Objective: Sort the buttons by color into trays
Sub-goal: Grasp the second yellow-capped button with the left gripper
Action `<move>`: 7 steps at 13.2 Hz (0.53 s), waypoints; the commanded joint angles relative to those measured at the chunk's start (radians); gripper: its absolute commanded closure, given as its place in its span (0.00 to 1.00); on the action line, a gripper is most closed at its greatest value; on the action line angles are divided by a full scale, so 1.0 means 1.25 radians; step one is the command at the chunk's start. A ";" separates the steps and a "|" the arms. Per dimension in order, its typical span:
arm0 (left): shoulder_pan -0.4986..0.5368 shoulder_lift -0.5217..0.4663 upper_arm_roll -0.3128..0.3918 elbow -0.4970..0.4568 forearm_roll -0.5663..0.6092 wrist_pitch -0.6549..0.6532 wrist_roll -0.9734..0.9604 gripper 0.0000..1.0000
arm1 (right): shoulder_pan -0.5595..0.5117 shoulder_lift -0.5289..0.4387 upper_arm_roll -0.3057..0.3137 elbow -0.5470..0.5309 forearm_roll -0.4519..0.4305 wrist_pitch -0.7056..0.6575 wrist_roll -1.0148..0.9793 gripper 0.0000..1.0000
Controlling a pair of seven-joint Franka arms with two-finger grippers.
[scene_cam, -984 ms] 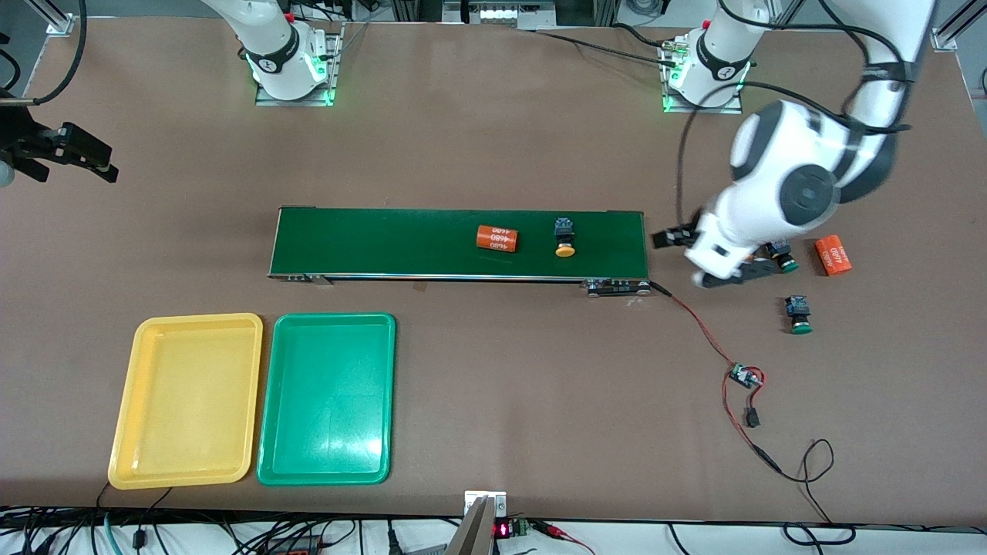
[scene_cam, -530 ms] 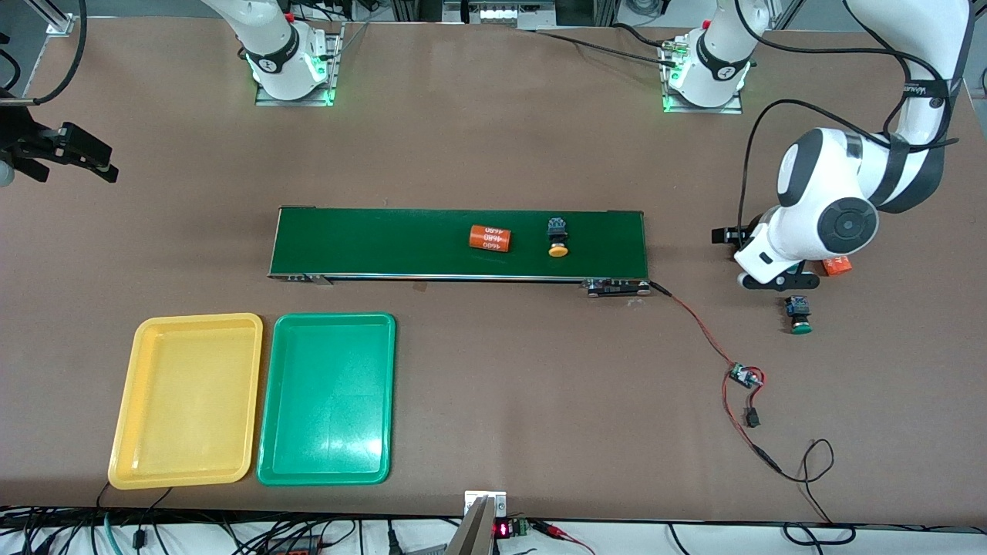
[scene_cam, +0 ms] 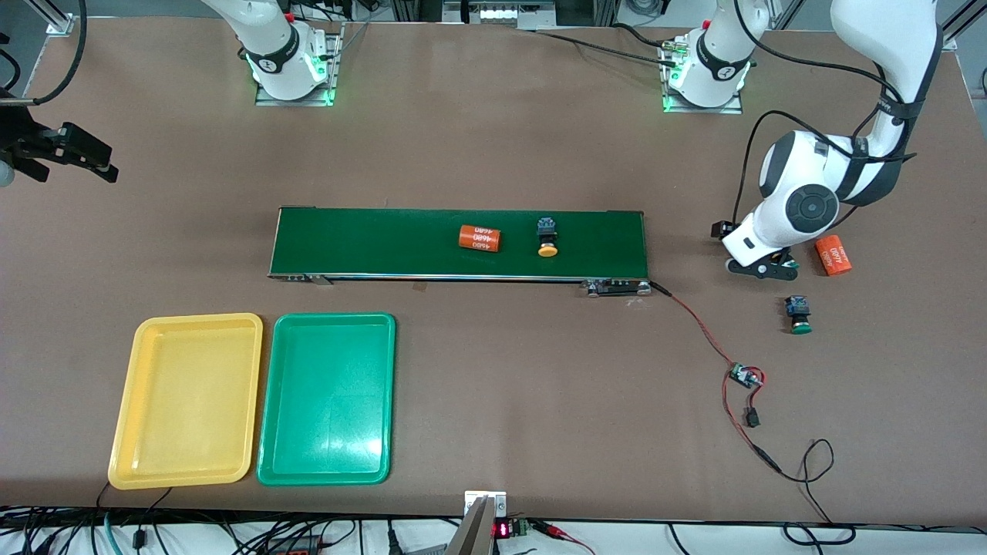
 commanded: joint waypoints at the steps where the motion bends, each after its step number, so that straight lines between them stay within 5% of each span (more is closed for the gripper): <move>1: 0.006 0.016 0.026 -0.057 0.016 0.121 0.026 0.00 | 0.000 -0.010 -0.001 -0.007 0.008 0.007 0.001 0.00; 5: 0.012 0.032 0.032 -0.067 0.016 0.141 0.026 0.07 | 0.000 -0.010 -0.001 -0.007 0.008 0.007 0.001 0.00; 7: 0.012 0.035 0.032 -0.067 0.013 0.141 0.019 0.37 | 0.000 -0.010 -0.001 -0.007 0.008 0.007 0.001 0.00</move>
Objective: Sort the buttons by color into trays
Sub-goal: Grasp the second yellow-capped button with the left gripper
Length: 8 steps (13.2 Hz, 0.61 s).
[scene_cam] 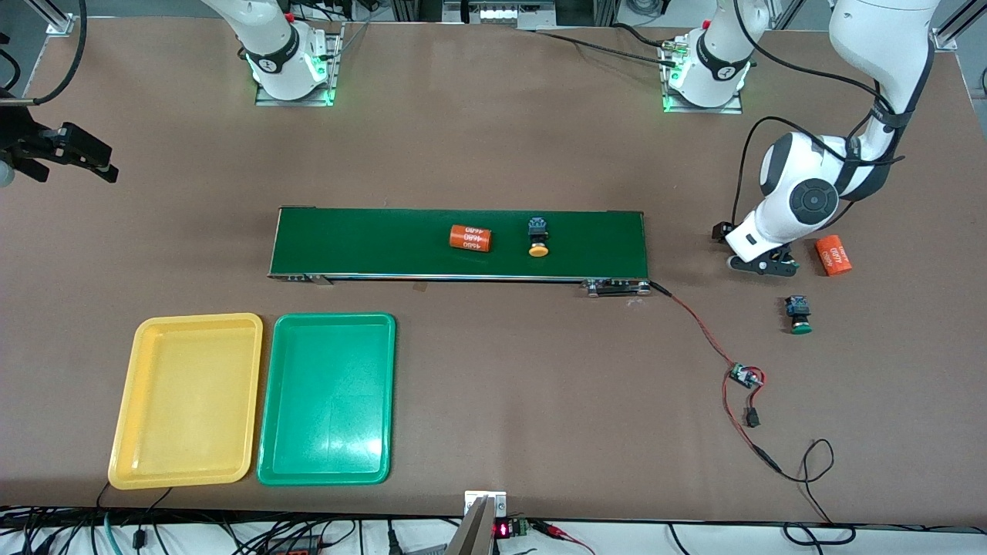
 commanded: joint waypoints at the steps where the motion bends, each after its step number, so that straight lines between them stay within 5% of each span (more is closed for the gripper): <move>1: 0.006 -0.004 0.002 -0.005 0.012 0.007 0.004 0.51 | 0.000 -0.010 -0.001 -0.007 0.008 0.007 0.001 0.00; 4: 0.006 -0.016 0.001 0.002 0.012 -0.008 0.004 0.80 | 0.000 -0.010 -0.001 -0.007 0.007 0.007 0.001 0.00; 8: 0.000 -0.057 -0.048 0.121 -0.026 -0.228 0.008 0.84 | 0.000 -0.010 -0.001 -0.007 0.007 0.007 0.001 0.00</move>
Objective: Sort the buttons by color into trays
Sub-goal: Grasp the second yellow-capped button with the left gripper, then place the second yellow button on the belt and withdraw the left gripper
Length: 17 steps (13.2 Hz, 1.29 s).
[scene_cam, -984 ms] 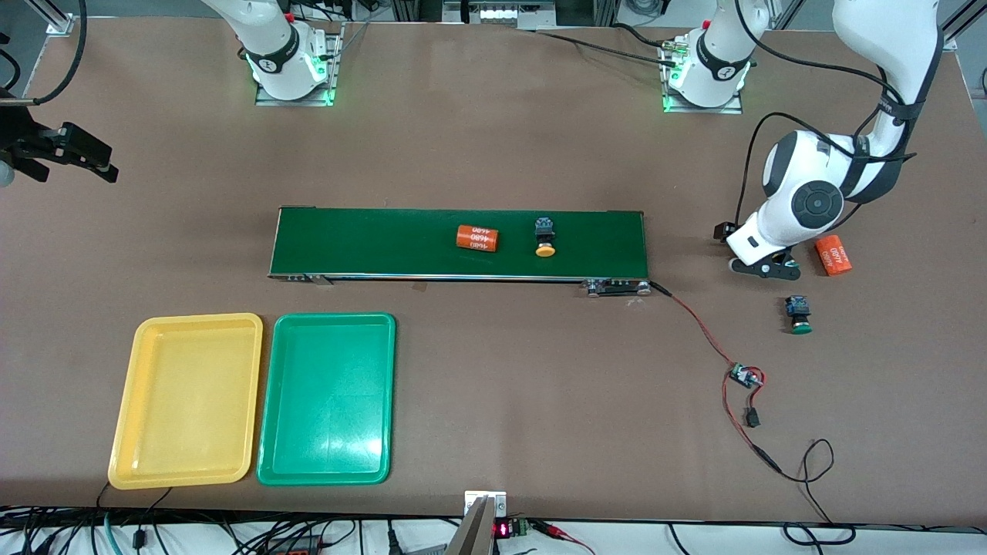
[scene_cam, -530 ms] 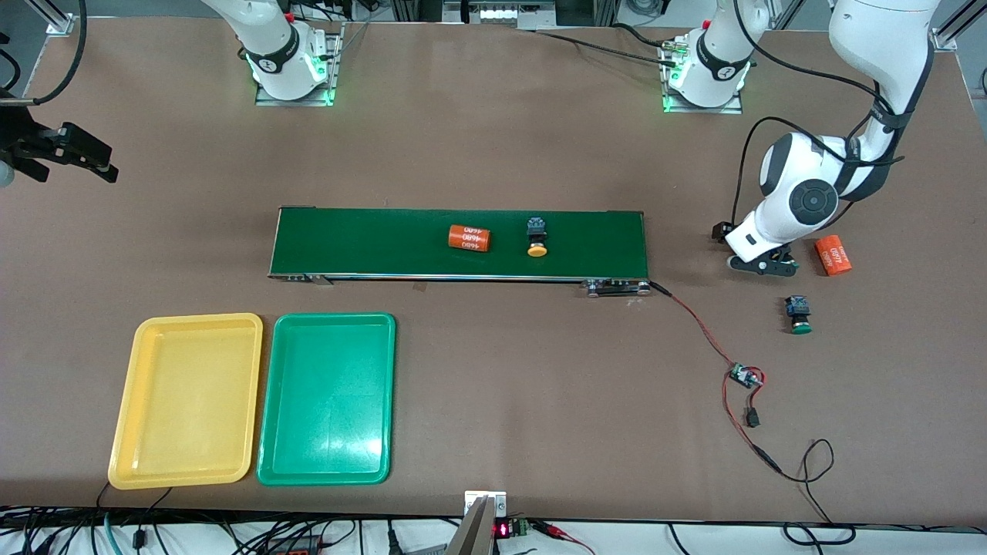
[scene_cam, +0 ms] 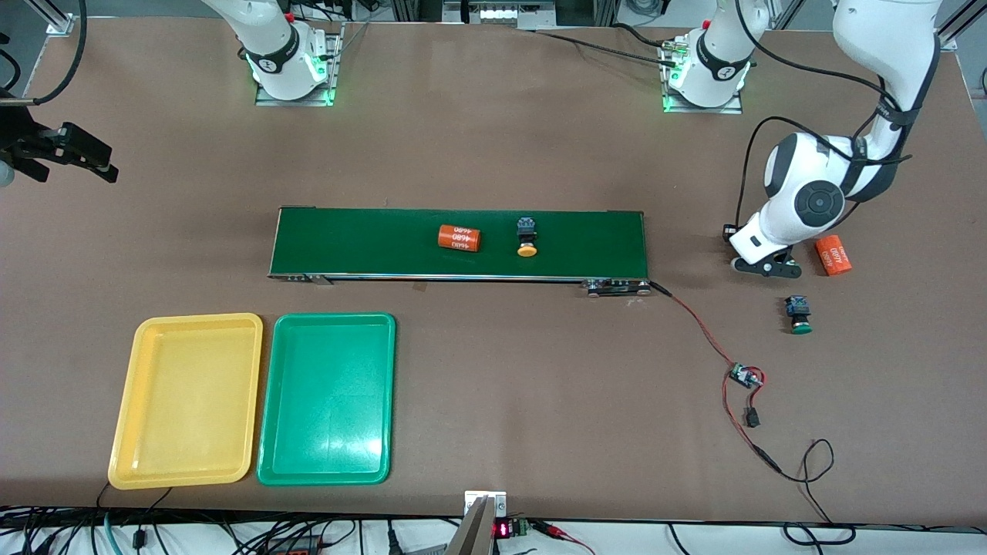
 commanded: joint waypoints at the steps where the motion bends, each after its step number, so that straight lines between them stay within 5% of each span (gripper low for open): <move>1: -0.002 -0.032 -0.060 0.111 -0.070 -0.180 0.009 0.84 | 0.000 -0.010 -0.001 -0.007 0.007 0.005 0.001 0.00; 4: -0.007 -0.032 -0.166 0.177 -0.176 -0.236 0.003 0.83 | 0.000 -0.010 -0.001 -0.009 0.007 0.005 0.001 0.00; 9: -0.032 -0.006 -0.290 0.185 -0.336 -0.106 -0.008 0.83 | 0.000 -0.010 -0.001 -0.007 0.007 0.006 0.001 0.00; 16: -0.119 0.064 -0.327 0.179 -0.338 0.033 -0.154 0.80 | -0.001 -0.010 -0.001 -0.007 0.008 0.006 0.001 0.00; 17: -0.121 0.065 -0.327 0.179 -0.338 0.033 -0.159 0.67 | 0.000 -0.010 -0.001 -0.007 0.008 0.008 0.001 0.00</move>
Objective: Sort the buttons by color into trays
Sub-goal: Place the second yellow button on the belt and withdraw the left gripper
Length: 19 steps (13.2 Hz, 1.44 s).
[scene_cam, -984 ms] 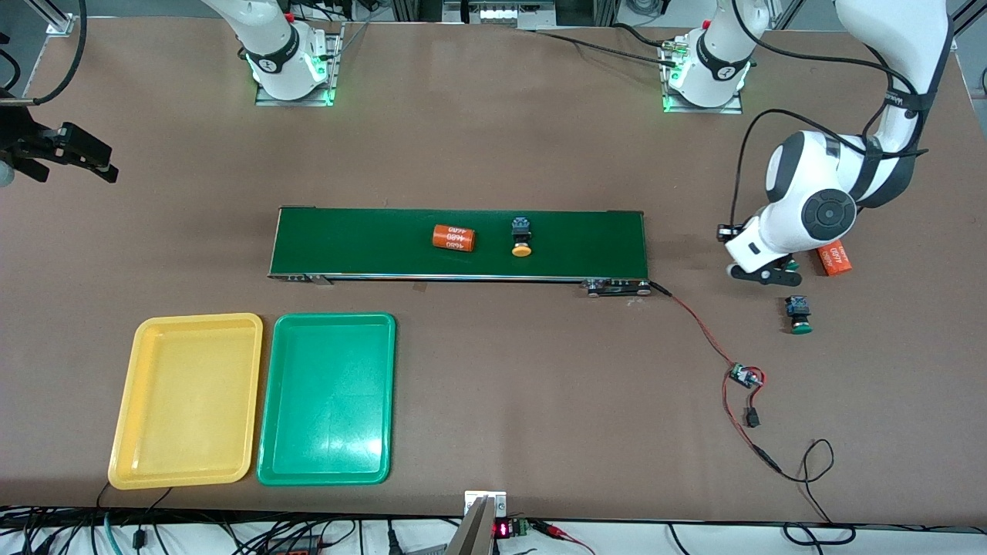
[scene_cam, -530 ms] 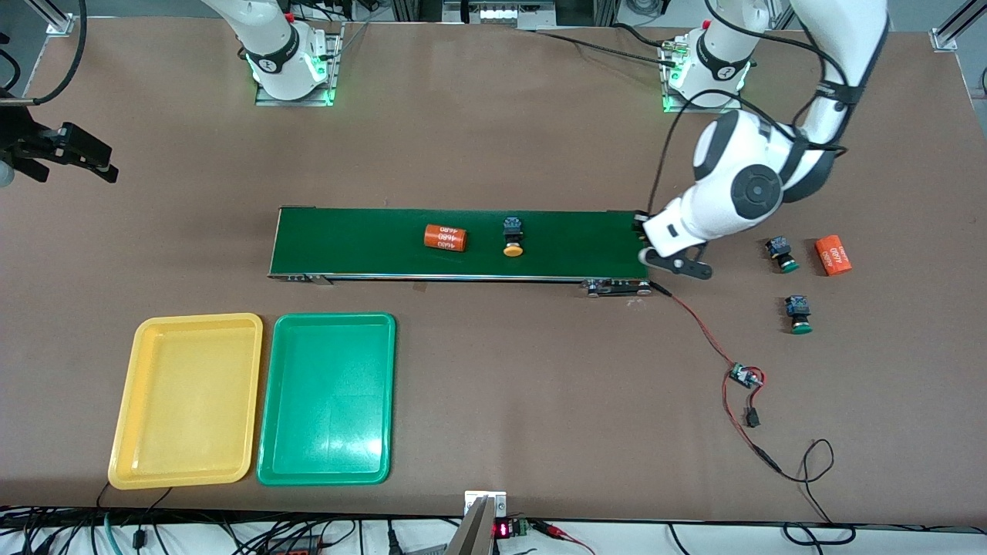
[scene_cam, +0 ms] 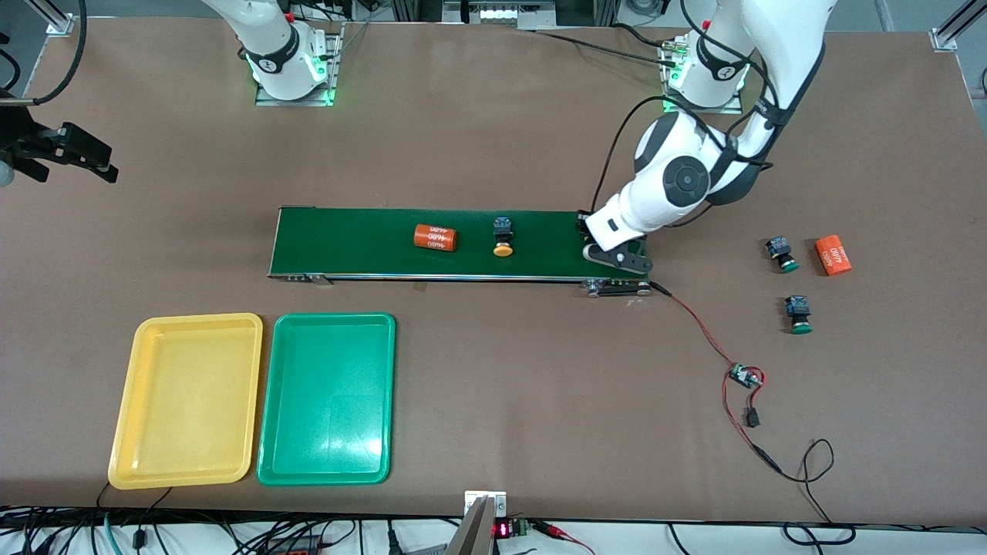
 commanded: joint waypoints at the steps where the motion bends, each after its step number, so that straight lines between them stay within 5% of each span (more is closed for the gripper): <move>1: -0.011 -0.004 0.000 0.005 -0.016 0.005 -0.011 0.06 | 0.000 -0.010 -0.001 -0.007 0.008 0.007 0.001 0.00; 2: -0.011 -0.010 -0.001 0.005 -0.015 -0.003 -0.010 0.00 | 0.000 -0.009 -0.001 -0.007 0.008 0.006 0.001 0.00; 9: 0.076 -0.126 0.036 0.022 0.018 -0.178 -0.002 0.00 | -0.004 0.011 -0.001 0.001 0.012 0.027 0.015 0.00; 12: 0.083 -0.112 0.155 0.015 0.200 -0.206 -0.002 0.00 | -0.004 0.020 -0.001 0.011 0.012 0.026 0.015 0.00; 15: 0.087 -0.098 0.311 0.014 0.249 -0.206 0.002 0.00 | 0.003 0.039 0.001 0.012 0.009 0.029 0.013 0.00; 19: 0.105 -0.070 0.428 0.005 0.331 -0.204 0.011 0.00 | 0.008 0.077 0.004 0.022 0.010 0.048 0.013 0.00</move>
